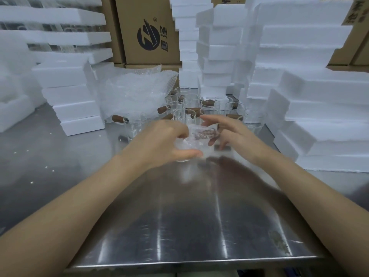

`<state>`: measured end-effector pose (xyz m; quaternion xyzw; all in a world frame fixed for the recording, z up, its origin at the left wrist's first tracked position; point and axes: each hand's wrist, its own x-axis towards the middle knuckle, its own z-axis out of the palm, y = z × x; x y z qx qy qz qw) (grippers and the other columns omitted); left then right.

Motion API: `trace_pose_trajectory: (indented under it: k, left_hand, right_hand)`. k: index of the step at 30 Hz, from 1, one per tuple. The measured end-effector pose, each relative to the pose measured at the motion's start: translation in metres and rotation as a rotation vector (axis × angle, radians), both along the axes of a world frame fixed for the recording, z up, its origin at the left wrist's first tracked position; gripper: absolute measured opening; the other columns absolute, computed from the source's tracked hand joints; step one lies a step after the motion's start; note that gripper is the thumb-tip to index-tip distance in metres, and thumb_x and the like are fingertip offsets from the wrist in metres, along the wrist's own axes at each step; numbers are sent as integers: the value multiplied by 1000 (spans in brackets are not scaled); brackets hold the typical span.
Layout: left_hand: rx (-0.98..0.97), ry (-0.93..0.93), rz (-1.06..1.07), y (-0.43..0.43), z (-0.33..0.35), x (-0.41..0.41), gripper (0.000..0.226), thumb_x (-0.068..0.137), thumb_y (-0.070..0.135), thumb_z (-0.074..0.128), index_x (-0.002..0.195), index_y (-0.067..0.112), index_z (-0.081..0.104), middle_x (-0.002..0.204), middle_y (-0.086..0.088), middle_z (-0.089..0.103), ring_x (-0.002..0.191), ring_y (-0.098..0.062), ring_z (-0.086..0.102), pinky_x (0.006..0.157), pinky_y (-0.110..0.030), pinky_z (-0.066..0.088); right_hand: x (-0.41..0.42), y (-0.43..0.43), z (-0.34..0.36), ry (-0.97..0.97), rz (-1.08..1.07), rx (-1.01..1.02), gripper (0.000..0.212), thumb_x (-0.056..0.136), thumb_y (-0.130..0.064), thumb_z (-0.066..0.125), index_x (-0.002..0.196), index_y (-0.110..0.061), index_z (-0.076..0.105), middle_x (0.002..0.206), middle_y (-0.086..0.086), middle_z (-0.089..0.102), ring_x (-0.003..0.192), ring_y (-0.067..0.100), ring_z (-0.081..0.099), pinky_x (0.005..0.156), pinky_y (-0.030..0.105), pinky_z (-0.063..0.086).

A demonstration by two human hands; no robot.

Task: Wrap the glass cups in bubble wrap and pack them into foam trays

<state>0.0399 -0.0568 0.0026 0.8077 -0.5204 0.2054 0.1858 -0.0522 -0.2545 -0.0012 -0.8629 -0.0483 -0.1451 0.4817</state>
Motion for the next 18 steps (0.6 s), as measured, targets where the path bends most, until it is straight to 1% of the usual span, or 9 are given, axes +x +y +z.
trace_pose_trajectory:
  k: [2, 4, 7, 9, 12, 13, 14, 16, 18]
  left_hand:
    - [-30, -1, -34, 2, 0, 3, 56, 71, 68, 65, 88, 15, 65, 87, 5, 67, 85, -21, 61, 79, -34, 46]
    - [63, -80, -55, -1, -4, 6, 69, 69, 77, 56, 94, 14, 67, 91, 3, 70, 95, -24, 63, 99, -21, 29]
    - [120, -103, -60, -5, -9, 3, 81, 69, 82, 41, 90, 10, 71, 83, -3, 73, 103, -26, 64, 102, -2, -5]
    - [136, -90, -22, -8, -9, 5, 72, 75, 75, 46, 81, 8, 71, 71, -7, 71, 105, -28, 64, 103, -2, -12]
    - [164, -84, 21, -12, -9, 7, 59, 87, 58, 55, 66, 3, 64, 57, -11, 63, 103, -30, 65, 111, -11, 2]
    - [172, -84, 24, -11, -10, 6, 56, 89, 51, 58, 61, 4, 60, 53, -12, 60, 98, -32, 66, 110, -13, 7]
    - [174, -89, 16, -11, -10, 6, 52, 90, 45, 60, 57, 5, 56, 49, -12, 57, 88, -32, 67, 109, -15, 11]
    - [186, -112, -42, -10, -9, 5, 48, 90, 34, 64, 53, 10, 46, 43, -8, 50, 64, -29, 63, 114, -27, 22]
    - [184, -150, -73, -10, -10, 6, 47, 91, 32, 63, 53, 11, 45, 43, -9, 51, 60, -29, 63, 113, -34, 28]
  right_hand:
    - [1, -3, -1, -12, 13, -10, 45, 84, -4, 48, 121, -29, 58, 116, -4, 61, 86, 26, 67, 80, 50, 53]
    - [4, -3, -6, -16, 20, -76, 35, 87, 2, 60, 111, -25, 62, 110, -3, 64, 90, 32, 66, 84, 52, 53]
    - [8, -1, -14, -28, 20, -47, 20, 85, -3, 68, 99, -17, 65, 101, 3, 66, 92, 38, 65, 82, 53, 54]
    - [9, -1, -16, -37, 17, -14, 18, 86, -6, 68, 100, -16, 64, 99, -2, 65, 90, 35, 66, 81, 48, 56]
    - [9, -1, -17, 15, 38, -223, 37, 81, -9, 69, 110, -26, 54, 108, -13, 59, 95, 4, 60, 78, 19, 48]
    - [8, 1, -17, 36, 33, -293, 43, 79, -11, 68, 115, -27, 50, 111, -12, 58, 95, 1, 58, 76, 14, 45]
    - [8, 3, -17, 33, 12, -365, 47, 78, -13, 68, 119, -26, 47, 113, -10, 58, 95, 2, 58, 76, 14, 46]
    - [7, 12, -19, -41, -88, -561, 47, 79, -18, 66, 121, -21, 44, 113, -5, 59, 98, 14, 59, 80, 30, 49]
    - [9, 23, -20, -130, -211, -755, 42, 80, -20, 64, 116, -17, 44, 112, 0, 55, 90, 26, 58, 65, 39, 48]
